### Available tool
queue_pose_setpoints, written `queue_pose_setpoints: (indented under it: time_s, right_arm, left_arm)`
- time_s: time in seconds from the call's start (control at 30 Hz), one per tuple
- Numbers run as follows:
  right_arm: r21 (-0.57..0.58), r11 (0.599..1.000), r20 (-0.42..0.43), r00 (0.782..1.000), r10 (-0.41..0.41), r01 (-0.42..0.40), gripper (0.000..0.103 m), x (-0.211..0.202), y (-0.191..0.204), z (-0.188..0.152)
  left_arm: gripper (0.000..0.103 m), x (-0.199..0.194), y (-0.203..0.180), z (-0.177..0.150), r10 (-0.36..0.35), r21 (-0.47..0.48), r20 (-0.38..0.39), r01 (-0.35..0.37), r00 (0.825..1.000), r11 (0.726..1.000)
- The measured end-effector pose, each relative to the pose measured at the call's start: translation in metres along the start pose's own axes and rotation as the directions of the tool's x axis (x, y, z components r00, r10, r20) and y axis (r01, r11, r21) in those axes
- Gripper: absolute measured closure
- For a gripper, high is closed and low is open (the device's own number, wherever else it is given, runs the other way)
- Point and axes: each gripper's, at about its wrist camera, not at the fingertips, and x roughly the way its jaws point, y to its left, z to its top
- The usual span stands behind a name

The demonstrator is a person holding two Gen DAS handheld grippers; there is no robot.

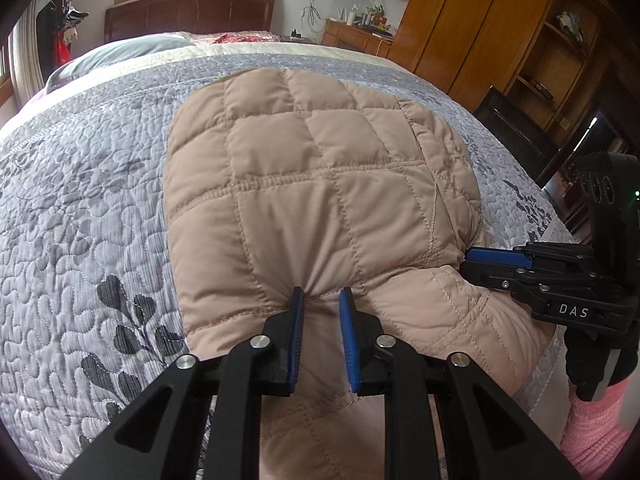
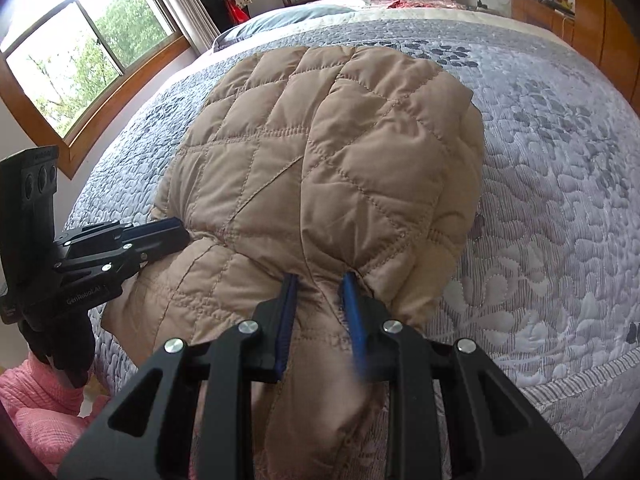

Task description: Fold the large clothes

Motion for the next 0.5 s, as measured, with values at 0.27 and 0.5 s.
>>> queue_pose_setpoints:
  time_s: [0.27,0.5]
  right_arm:
    - [0.005,1.0,0.001,1.0,0.007,-0.007,0.078,0.0015,-0.0024,-0.0002]
    - [-0.012,1.0,0.002,1.0,-0.016,0.016,0.078,-0.0031,0.0011,0.0035]
  left_arm:
    - [0.084,0.0003,0.0003,-0.0013,-0.002,-0.005,0.005,0.002,1.0,1.0]
    - [0.086,-0.0083,0.0035,0.0003,-0.001,-0.027,0.014,0.001,1.0,1.0]
